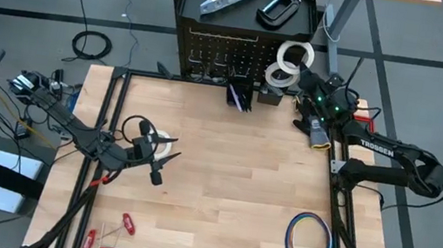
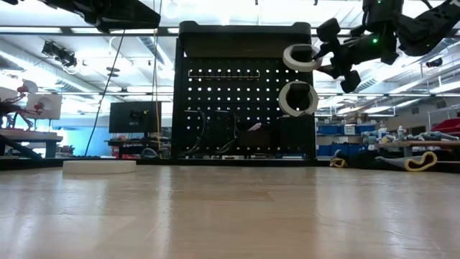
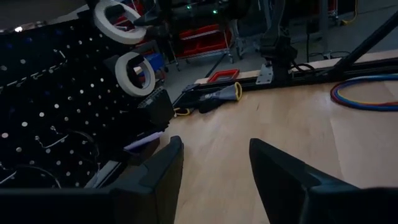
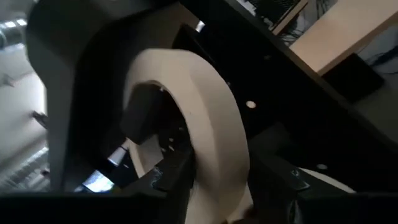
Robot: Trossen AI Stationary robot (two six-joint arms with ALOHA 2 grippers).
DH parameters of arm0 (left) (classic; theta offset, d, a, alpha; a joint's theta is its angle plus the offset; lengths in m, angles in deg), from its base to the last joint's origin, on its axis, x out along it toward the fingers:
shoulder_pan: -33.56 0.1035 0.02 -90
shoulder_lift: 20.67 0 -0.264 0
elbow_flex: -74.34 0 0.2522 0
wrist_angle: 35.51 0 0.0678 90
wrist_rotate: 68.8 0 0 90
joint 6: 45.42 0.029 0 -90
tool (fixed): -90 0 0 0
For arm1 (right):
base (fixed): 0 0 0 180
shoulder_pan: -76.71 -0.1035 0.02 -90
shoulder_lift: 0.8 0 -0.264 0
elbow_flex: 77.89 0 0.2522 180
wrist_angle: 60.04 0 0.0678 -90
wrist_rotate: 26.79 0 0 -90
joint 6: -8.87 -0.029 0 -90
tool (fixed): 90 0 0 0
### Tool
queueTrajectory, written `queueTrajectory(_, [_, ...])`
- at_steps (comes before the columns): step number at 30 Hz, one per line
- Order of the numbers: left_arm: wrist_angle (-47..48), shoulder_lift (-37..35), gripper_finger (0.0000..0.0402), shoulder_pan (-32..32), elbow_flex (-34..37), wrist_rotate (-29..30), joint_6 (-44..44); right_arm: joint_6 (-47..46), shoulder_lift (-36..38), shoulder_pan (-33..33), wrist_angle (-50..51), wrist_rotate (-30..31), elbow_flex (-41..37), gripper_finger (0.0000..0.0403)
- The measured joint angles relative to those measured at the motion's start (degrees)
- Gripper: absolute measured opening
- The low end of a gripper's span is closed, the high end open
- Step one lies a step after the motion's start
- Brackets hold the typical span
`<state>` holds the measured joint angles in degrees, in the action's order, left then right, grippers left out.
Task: Hang tools onto peg board
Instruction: Hang the white masking tape on the peg board
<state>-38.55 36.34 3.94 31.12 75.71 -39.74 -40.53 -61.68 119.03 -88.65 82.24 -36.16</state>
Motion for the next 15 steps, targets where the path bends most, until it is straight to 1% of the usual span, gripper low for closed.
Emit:
queueTrajectory(5, [0.60,-0.12,0.0190,0.72,0.00,0.08,-1.59,3.04,0.00,-0.02,1.21,-0.02,-0.02,0.0189])
queueTrajectory(10, [3.81,-1.10,0.0193,1.49,0.02,0.48,-4.16,7.88,0.02,-0.20,-0.89,-0.27,-0.02,0.0219])
queueTrajectory(12, [5.13,-1.99,0.0194,1.56,0.02,1.46,-5.50,11.26,0.03,-0.85,-3.08,-0.82,-0.02,0.0226])
queueTrajectory(15, [7.60,-3.71,0.0194,1.56,0.02,3.00,-6.78,18.75,0.09,-2.40,-5.92,-1.40,-0.02,0.0230])
